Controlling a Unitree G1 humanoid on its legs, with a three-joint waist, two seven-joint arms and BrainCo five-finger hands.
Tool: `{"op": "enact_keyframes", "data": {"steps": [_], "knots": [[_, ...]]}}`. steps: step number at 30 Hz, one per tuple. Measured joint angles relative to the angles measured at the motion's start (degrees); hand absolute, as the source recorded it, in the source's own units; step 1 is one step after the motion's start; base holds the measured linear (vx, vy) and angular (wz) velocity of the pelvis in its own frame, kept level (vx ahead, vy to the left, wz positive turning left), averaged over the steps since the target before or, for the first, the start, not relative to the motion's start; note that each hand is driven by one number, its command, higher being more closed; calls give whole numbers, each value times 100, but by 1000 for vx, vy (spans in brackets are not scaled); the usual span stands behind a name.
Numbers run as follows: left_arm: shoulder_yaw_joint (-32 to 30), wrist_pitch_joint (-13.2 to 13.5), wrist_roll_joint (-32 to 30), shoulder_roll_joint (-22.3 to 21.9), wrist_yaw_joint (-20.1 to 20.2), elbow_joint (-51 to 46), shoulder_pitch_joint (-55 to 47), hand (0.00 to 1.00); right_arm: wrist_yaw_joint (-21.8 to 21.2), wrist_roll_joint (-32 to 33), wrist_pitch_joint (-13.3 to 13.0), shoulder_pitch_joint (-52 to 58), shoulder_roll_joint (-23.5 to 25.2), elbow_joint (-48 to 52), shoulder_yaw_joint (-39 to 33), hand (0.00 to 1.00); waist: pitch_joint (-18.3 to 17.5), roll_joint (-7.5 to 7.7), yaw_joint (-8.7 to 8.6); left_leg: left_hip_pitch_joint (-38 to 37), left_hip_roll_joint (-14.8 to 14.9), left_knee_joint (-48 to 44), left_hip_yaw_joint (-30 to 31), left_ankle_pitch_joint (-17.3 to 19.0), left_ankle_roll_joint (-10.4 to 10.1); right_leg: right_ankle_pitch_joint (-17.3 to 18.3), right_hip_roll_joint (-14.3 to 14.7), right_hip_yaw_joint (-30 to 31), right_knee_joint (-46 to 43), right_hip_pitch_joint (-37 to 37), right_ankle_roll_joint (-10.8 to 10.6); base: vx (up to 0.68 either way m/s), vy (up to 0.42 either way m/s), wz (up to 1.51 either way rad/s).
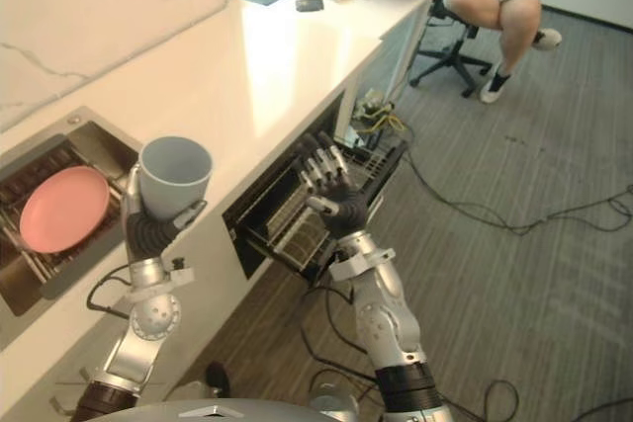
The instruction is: Walk over to the sink, pick up the cup, carry it to the dishwasher, place the cup inside the dishwasher, then close the dishwasher door
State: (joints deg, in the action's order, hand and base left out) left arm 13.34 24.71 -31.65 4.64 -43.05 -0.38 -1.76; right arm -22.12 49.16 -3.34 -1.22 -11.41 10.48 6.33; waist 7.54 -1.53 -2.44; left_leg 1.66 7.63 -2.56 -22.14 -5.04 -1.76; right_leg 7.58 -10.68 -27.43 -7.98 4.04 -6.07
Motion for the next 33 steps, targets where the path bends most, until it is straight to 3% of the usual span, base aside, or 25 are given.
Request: {"op": "enact_keyframes", "data": {"steps": [5,13,21,33], "knots": [[326,-227,-4,-18,-49,232,278,100,150,-1,70,11,80,0,44,0,-23,-31,-85,-273,-268,678,-5,-312,91,-132,-92,9,91,36,-95,5,70,5],[630,-439,3,-32,-48,239,448,100,288,-256,279,0,122,0,580,0,-66,-52,-97,-255,-285,696,-22,-323,95,-431,10,10,613,197,-107,-1,12,-2],[812,-653,-4,-46,-47,239,462,100,430,-494,303,-301,145,0,862,0,-125,-39,-86,-178,-314,695,-10,-352,121,-709,91,-25,981,294,-111,1,1,0],[1072,-742,-10,-76,-20,239,605,100,1097,-633,312,-653,200,-10,1167,0,-165,-25,12,-182,-321,696,35,-410,158,-809,105,-131,1198,399,-47,-2,2,1]]}}
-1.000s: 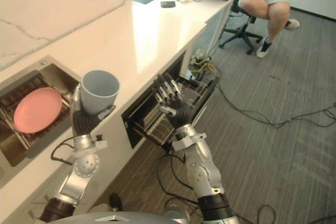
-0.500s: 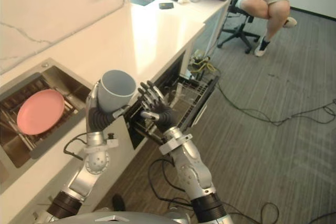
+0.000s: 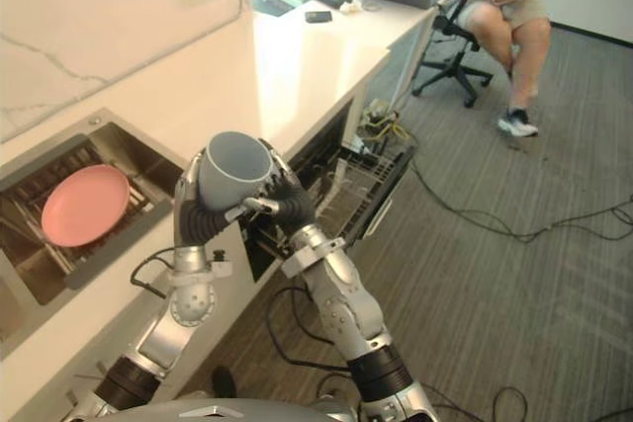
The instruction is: Walk over to the sink, pick up the cup, carry it to the dishwasher, place the cup inside the dishwasher, then close the dishwasher door
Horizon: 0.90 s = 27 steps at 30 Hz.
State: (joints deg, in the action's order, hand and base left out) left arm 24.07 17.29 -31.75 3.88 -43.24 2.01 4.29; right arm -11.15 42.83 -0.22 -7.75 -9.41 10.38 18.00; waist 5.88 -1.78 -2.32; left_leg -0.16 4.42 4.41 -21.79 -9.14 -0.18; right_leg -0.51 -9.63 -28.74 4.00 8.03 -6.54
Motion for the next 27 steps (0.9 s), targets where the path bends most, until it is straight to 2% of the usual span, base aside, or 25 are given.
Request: {"op": "enact_keyframes", "data": {"steps": [18,19,27], "knots": [[71,-70,21,27,153,152,1,100,240,-47,181,-370,-18,-245,256,0,-113,55,130,7,-2,0,86,-23,-36,-35,8,-44,27,44,15,5,4,2],[70,-88,26,37,152,152,1,100,270,-47,206,-389,-18,-245,267,100,-114,56,142,7,-4,0,86,-25,-39,-48,13,-44,52,56,14,0,0,0],[18,-122,138,94,138,151,8,100,421,-56,330,-546,-31,-251,388,100,-132,83,186,15,-13,0,119,-33,-51,-74,19,-48,94,80,10,0,0,0]]}}
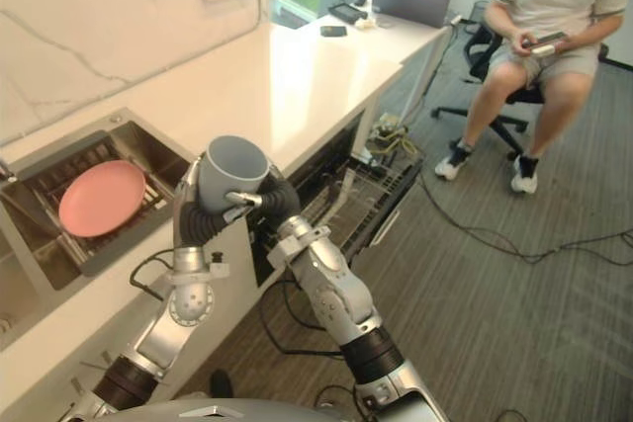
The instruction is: Walk over to the sink, pick up the cup, carry it to the dishwasher, place the cup inside the dishwasher, then close the dishwasher door
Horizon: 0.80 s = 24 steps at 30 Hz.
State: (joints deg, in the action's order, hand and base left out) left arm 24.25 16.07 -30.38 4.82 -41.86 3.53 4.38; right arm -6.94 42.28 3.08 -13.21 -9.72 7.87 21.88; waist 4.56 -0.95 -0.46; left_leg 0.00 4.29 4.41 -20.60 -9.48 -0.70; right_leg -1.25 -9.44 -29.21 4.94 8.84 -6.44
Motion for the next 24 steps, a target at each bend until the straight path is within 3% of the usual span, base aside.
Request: {"op": "enact_keyframes", "data": {"steps": [11,12,17,21,24], "knots": [[-2,38,-2,161,-34,-141,45,100,9,564,-114,-101,-25,-14,130,100,-6,-3,51,13,-52,2,59,-5,-5,-8,-20,-88,0,21,-2,0,0,2],[-54,7,-3,200,53,-300,26,100,25,573,-223,-123,-5,-9,187,100,-7,-5,38,16,-61,2,86,-6,-7,-6,-24,-118,0,36,-4,15,11,12],[-1080,-211,306,800,1370,-1696,-49,100,457,-4,-564,-799,509,17,477,100,-72,-113,56,14,-75,1,162,-3,-25,6,-35,-142,1,75,-16,23,13,7],[-1466,-233,567,1130,1646,-2051,-84,100,458,10,-564,-859,745,15,504,100,-110,-202,177,13,-95,2,175,37,-75,12,-62,-172,0,83,-24,14,7,3],[-2024,-72,830,1187,1700,-2366,-193,100,434,73,-548,-853,721,-7,502,100,-103,-219,184,17,-97,3,182,47,-72,17,-69,-243,-1,91,-24,8,2,1]]}}
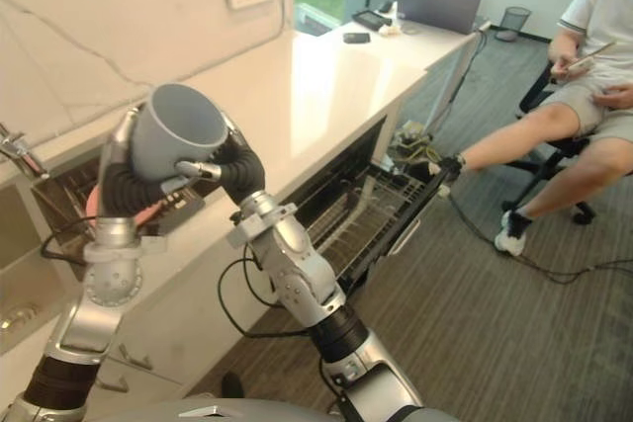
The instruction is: Walk over to the sink, pick up the cup, carry it to the dishwasher, place the cup inside the dishwasher, then close the dishwasher door
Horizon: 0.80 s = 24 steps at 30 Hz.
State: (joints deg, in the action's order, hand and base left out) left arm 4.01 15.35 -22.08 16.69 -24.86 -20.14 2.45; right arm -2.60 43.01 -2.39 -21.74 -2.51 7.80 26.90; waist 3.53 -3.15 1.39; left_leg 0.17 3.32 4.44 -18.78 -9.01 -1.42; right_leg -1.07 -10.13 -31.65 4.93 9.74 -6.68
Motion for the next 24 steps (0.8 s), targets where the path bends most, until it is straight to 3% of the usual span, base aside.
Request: {"op": "enact_keyframes", "data": {"steps": [4,8,9,15,24], "knots": [[-557,510,287,38,189,-512,-38,100,-67,15,38,11,-31,-8,-6,100,-5,-57,55,0,0,0,30,11,-10,37,1,-44,-7,18,-2,38,3,4],[-654,713,424,43,428,-617,-38,100,-62,15,119,11,-31,-80,-1,100,-28,-108,99,0,-1,-1,74,17,-19,71,10,-76,-5,39,-3,44,-3,5],[-679,739,456,44,473,-617,-38,100,-62,40,142,11,-31,-159,0,0,-38,-123,109,0,-1,-2,80,19,-22,78,14,-81,-1,41,-3,54,-4,2],[-998,783,630,81,588,-618,-35,100,-57,236,251,78,-35,-280,-3,0,-49,-146,157,1,-3,-4,123,24,-31,117,22,-112,2,48,-8,42,-3,1],[-1080,737,970,140,892,-618,3,100,-57,439,163,78,-34,-280,-2,0,-49,-146,203,-4,-39,-4,216,-1,2,154,15,-166,1,82,-12,18,3,2]]}}
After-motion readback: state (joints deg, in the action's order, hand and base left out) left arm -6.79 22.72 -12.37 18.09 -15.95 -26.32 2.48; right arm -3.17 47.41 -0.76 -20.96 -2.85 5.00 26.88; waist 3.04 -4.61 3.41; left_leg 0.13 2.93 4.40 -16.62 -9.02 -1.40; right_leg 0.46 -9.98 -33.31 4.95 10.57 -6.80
